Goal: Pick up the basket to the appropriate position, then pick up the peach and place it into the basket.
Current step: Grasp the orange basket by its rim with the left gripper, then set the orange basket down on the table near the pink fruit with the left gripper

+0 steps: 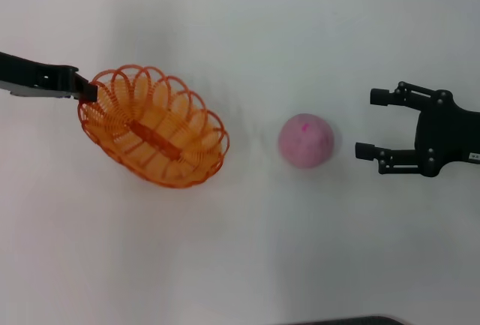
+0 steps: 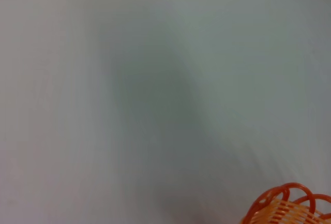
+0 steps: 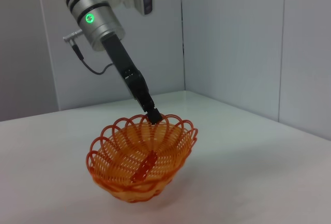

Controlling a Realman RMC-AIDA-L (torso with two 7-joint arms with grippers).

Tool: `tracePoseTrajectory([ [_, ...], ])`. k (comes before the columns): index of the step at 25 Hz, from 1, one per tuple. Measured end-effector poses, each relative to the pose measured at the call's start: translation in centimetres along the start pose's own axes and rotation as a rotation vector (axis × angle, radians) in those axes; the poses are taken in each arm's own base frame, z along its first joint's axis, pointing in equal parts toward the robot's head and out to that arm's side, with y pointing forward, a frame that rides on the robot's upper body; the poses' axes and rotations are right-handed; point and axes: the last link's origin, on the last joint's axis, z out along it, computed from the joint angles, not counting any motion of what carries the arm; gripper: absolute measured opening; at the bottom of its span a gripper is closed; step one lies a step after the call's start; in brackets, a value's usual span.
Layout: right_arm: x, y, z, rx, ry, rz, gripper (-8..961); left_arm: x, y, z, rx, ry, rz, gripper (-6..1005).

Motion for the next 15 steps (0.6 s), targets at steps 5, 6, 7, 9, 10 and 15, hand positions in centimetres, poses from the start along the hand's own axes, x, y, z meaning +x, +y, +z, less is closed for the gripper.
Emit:
tracePoseTrajectory([
  [5,0.0,-0.1,0.2,0.008,-0.006,0.000,929,-1.3,-0.7,0.4,-0.042,0.057,-0.109,34],
  [6,-0.1,-0.1,0.2,0.011,-0.008,0.000,929,-1.7,-0.8,0.7,-0.052,0.070,-0.132,34],
  [7,-0.1,-0.1,0.2,0.014,-0.010,0.000,929,-2.0,-1.0,1.0,-0.061,0.082,-0.151,34],
  [9,-0.2,-0.2,0.2,0.019,-0.016,-0.001,929,-2.5,-1.2,1.5,-0.075,0.102,-0.181,34],
  [10,-0.2,-0.2,0.2,0.021,-0.019,-0.002,929,-3.0,-1.5,1.9,-0.076,0.121,-0.208,35],
  [15,-0.3,-0.3,0.3,0.028,-0.028,-0.004,930,-3.5,-2.2,2.0,-0.077,0.164,-0.252,35],
])
